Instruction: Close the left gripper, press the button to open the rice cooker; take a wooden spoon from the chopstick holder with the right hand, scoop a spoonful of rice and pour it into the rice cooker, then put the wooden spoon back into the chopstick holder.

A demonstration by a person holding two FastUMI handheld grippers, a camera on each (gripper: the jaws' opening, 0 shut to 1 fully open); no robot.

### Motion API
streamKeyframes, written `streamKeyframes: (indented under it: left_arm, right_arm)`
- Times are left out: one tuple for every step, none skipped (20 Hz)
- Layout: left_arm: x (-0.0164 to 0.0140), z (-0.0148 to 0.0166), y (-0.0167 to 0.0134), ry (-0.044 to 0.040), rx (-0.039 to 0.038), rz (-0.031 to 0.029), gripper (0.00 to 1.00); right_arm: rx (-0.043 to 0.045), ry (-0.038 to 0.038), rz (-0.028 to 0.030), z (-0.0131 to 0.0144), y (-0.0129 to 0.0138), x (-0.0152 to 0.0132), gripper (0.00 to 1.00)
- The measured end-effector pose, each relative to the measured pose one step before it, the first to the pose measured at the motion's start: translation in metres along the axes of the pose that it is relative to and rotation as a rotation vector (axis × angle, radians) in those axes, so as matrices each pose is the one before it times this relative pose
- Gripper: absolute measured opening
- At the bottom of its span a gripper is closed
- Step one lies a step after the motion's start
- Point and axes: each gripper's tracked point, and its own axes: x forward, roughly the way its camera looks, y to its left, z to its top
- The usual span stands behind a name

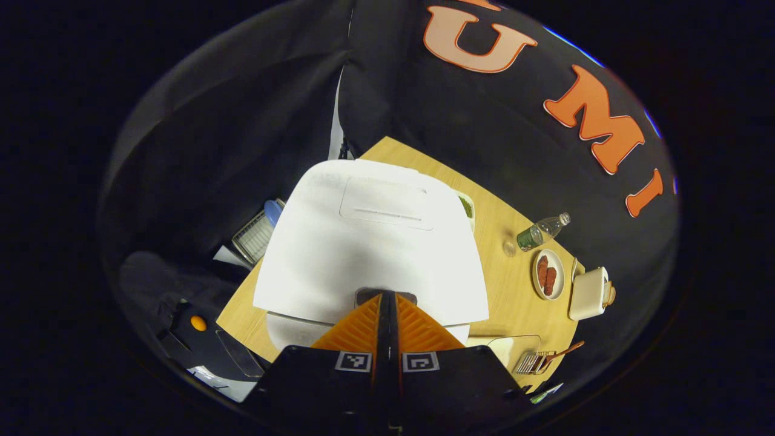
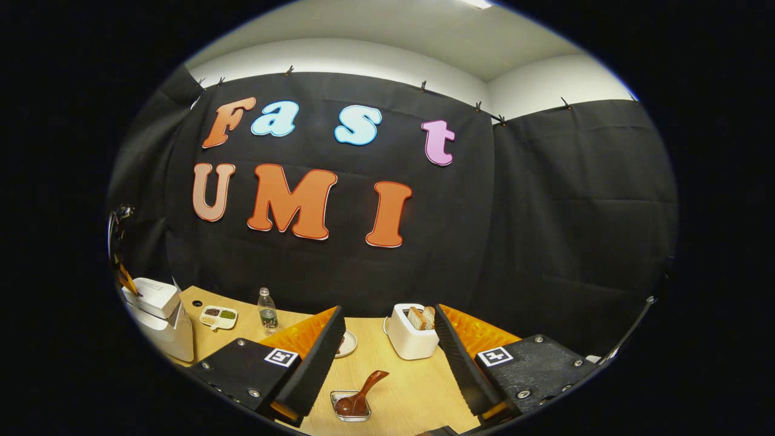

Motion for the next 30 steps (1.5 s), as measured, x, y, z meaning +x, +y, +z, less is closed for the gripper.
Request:
streamKeyframes:
  left_arm:
    - [-0.00800,0.00444,-0.00169,-0.04123,0.00401,0.00022,0.05]
    - [-0.00803,0.00875,-0.00183,-0.04715,0.01055,-0.00420,0.05]
    - [-0.00821,0.00772,-0.00127,-0.05060,0.01405,0.00224,0.05]
    - [-0.00693,0.00094,-0.00527,-0.03752,0.01101,-0.00685,0.05]
    - [-0.00746,0.00063,-0.00448,-0.02546,0.01068,-0.00452,0.05]
    - [-0.00961,0.00218,-0.00406,-0.03654,0.01506,-0.00800,0.05]
    - [-0.00869,0.00473,-0.00095,-0.04306,0.01692,0.00145,0.05]
    - [-0.01032,0.00222,-0.00019,-0.04472,0.02182,0.00929,0.05]
    - [-0.00844,0.00486,0.00037,-0.04791,0.01709,0.00825,0.05]
    - [-0.01303,0.00433,-0.00598,-0.04953,0.01330,-0.00860,0.05]
    - [-0.01187,0.00510,-0.00601,-0.03657,0.00821,-0.00786,0.06]
    - [-0.00785,-0.00062,-0.00890,-0.02515,0.00591,-0.01045,0.02]
    - [-0.01032,-0.00119,-0.00747,-0.00208,0.01282,-0.00674,0.10]
    - [-0.00524,0.00040,-0.00039,-0.01585,0.01742,0.00850,0.17]
    - [-0.00797,0.00486,-0.00525,-0.03032,0.02478,-0.00175,0.20]
    - [-0.01026,0.00573,-0.00527,-0.03696,0.03233,0.00913,0.26]
    - [-0.00732,0.00840,-0.00399,-0.04215,0.03659,0.01441,0.33]
    - [-0.00974,0.00596,-0.00367,-0.03963,0.03811,0.01293,0.42]
    - [-0.00871,0.01030,-0.00292,-0.04742,0.03050,0.01845,0.80]
    - [-0.01061,0.01008,-0.00486,-0.04398,0.02618,0.00533,0.87]
    - [-0.00923,0.01081,-0.00324,-0.04987,0.02184,0.01494,0.92]
    - [-0.00880,0.01277,0.00084,-0.04946,0.02019,0.01834,0.94]
    - [-0.00754,0.01165,-0.00050,-0.04504,0.01990,0.01957,1.00]
    - [-0.00937,0.01177,-0.00116,-0.05944,0.01200,0.00840,1.00]
    - [-0.00773,0.01576,-0.00747,-0.08762,0.00970,-0.01949,1.00]
    - [-0.01178,0.01923,-0.00559,-0.10858,0.00456,-0.00211,1.00]
    - [-0.00381,0.01420,-0.00464,-0.06240,0.01526,-0.00209,1.00]
    - [-0.00674,0.00288,-0.00565,-0.00480,0.01603,-0.00906,0.98]
    - [-0.00490,0.00295,-0.00579,-0.00337,0.01326,-0.00934,0.99]
    - [-0.00690,0.00433,-0.00597,-0.01545,0.00351,-0.00123,0.99]
  right_arm:
    - [0.00378,0.00645,0.00451,-0.00270,-0.00087,0.00314,0.92]
    - [0.00472,0.00669,0.01356,-0.00223,0.00044,0.00213,0.92]
    - [0.00394,0.00777,0.01239,-0.00256,0.00171,0.00206,0.92]
    - [0.00174,0.00577,0.00392,-0.00300,-0.00094,0.00220,0.92]
    - [0.00209,0.00437,0.00630,-0.00265,-0.00173,0.00134,0.92]
    - [0.00479,0.00880,0.01011,-0.00420,0.00128,0.00275,0.92]
    - [0.00877,0.01021,0.00990,-0.00527,0.00032,0.00346,0.92]
    - [0.01309,0.01272,0.00921,-0.00519,-0.00133,0.00511,0.92]
    - [0.01199,0.01117,0.01001,-0.00460,0.00076,0.00391,0.92]
    - [0.01501,0.01909,0.01109,-0.00687,0.00067,0.00460,0.92]
    - [0.01930,0.01103,0.01563,-0.00482,0.00150,0.00365,0.92]
    - [0.01957,0.01198,0.01320,-0.00555,0.00100,0.00396,0.93]
    - [0.01925,0.01687,0.01591,-0.00681,-0.00032,0.00390,0.92]
    - [0.01825,0.01633,0.01290,-0.00668,-0.00109,0.00446,0.92]
    - [0.01799,0.01818,0.01209,-0.00708,-0.00118,0.00516,0.92]
    - [0.01703,0.01787,0.00952,-0.00599,-0.00077,0.00471,0.92]
    - [0.01607,0.01549,0.00314,-0.00591,-0.00321,0.00397,0.92]
    - [0.01446,0.01363,0.00384,-0.00519,-0.00376,0.00536,0.93]
    - [0.01487,0.01551,0.00337,-0.00569,-0.00285,0.00547,0.93]
    - [0.01256,0.01668,0.00487,-0.00661,-0.00283,0.00590,0.93]
    - [0.00904,0.01870,0.00050,-0.00786,-0.00408,0.00472,0.92]
    - [0.00775,0.01932,-0.00004,-0.00795,-0.00293,0.00452,0.92]
    - [0.00752,0.02126,0.00352,-0.00944,-0.00371,0.00460,0.92]
    - [0.00790,0.02257,0.00758,-0.00901,-0.00220,0.00517,0.93]
    - [0.00854,0.02285,0.00963,-0.00942,-0.00223,0.00401,0.92]
    - [0.00640,0.01083,0.01702,-0.00743,0.00028,0.00658,0.92]
    - [0.00512,0.01408,0.01172,-0.00681,-0.00013,0.00530,0.92]
    - [0.00425,0.01629,0.00801,-0.00772,-0.00138,0.00694,0.92]
    - [0.00617,0.01791,0.00712,-0.00868,-0.00137,0.00726,0.92]
    - [0.00695,0.02626,0.00603,-0.00871,-0.00086,0.00700,0.92]
